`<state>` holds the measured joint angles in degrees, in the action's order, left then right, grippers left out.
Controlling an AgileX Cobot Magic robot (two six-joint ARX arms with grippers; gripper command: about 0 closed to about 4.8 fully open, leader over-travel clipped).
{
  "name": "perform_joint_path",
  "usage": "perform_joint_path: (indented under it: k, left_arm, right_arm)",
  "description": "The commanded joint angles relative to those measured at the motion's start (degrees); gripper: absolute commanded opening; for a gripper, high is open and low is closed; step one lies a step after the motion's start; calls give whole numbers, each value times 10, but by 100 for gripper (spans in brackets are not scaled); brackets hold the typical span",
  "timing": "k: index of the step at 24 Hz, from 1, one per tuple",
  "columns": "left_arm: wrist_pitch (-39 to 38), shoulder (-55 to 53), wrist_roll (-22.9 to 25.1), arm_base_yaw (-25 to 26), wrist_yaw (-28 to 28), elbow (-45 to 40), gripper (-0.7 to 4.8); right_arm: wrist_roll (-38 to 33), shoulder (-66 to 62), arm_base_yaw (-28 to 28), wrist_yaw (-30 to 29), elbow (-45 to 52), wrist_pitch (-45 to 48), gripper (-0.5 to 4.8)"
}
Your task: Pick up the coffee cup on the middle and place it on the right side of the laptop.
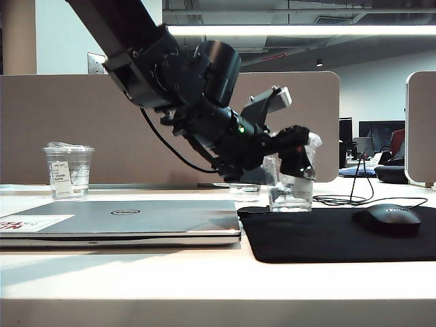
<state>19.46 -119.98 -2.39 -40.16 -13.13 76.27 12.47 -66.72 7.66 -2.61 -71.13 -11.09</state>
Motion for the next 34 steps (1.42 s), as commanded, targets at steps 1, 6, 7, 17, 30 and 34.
perform_joint_path:
  k: [1,6,7,17,30,34]
  left_arm:
    - [8,-1,-2,-9,2,2,479]
    - [-7,-1,-2,-20,5,2,479]
    - [-12,-1,-2,-20,5,2,479]
    - [-188,45,0,-25,20,2,479]
    - [-464,202,4,-24,35,2,320]
    - [-520,319,6,-24,56,2,95]
  right_arm:
    - [0,3,1,2,-3,10,-6]
    - [0,3,1,1,-3,10,-6]
    - [0,3,1,2,-3,10,-5]
    - [0,19,1,2,-3,5,-5]
    - [-24,66,1,0,-3,-55,-6]
    - [-54,110,1,-7,-3,-126,-6]
